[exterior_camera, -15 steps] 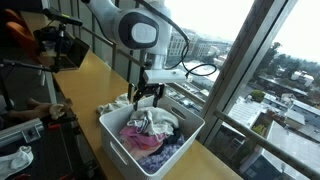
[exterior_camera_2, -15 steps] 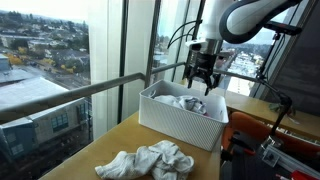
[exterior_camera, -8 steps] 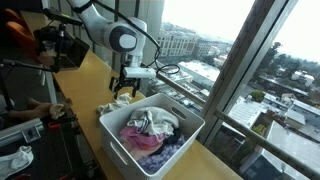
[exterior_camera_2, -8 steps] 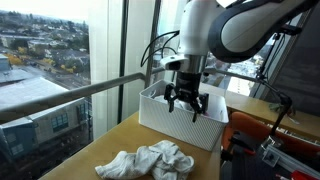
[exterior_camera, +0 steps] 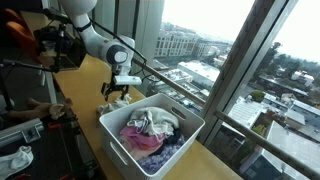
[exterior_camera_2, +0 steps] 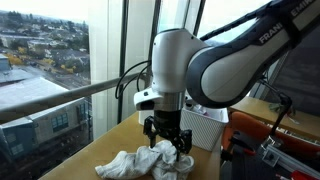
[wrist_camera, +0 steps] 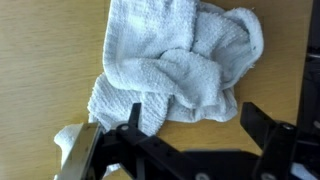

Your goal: Put the pile of cloths on the table into the white basket

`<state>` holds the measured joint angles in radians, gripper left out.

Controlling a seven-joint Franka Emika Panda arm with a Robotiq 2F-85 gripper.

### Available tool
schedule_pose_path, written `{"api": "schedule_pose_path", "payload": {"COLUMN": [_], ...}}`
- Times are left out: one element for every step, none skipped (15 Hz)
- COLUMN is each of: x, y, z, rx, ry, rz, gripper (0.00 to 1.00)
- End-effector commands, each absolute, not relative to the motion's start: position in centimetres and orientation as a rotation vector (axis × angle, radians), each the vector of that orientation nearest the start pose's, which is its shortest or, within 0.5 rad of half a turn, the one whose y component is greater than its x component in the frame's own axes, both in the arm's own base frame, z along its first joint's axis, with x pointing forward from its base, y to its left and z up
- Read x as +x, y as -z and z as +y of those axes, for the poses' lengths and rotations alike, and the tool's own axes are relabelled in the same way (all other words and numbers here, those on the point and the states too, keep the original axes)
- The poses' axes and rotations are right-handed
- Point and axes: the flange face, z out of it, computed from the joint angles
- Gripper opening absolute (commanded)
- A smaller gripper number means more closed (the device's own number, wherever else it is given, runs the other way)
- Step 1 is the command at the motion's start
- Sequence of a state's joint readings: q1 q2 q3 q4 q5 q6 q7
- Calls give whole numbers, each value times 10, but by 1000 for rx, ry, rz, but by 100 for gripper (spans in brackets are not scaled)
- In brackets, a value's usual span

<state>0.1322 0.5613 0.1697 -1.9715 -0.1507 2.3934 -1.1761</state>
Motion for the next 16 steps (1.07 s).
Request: {"api": "schedule_pose_path", "payload": {"x": [579, 579, 577, 576, 574, 572, 571, 571, 571, 572, 573, 574, 576, 579, 581, 584], "y": [-148, -140, -128, -119, -108, -99, -93, -89, -89, -90, -93, -98, -104, -115, -125, -141], "z": [171, 171, 173, 174, 175, 176, 176, 174, 172, 171, 169, 166, 162, 157, 151, 143], "rx": [2236, 2245, 2250, 2257, 2262, 2273, 2275, 2285, 2290, 2294, 2298, 2302, 2307, 2315, 2322, 2331], "ry": [137, 133, 128, 130, 132, 144, 152, 165, 167, 165, 162, 160, 158, 151, 140, 121], "rz": [2254, 2256, 2264, 2264, 2272, 2268, 2274, 2267, 2263, 2261, 2256, 2250, 2239, 2221, 2204, 2176], "gripper": [100, 100, 100, 100, 100, 75, 74, 66, 58, 50, 43, 34, 28, 21, 12, 6]}}
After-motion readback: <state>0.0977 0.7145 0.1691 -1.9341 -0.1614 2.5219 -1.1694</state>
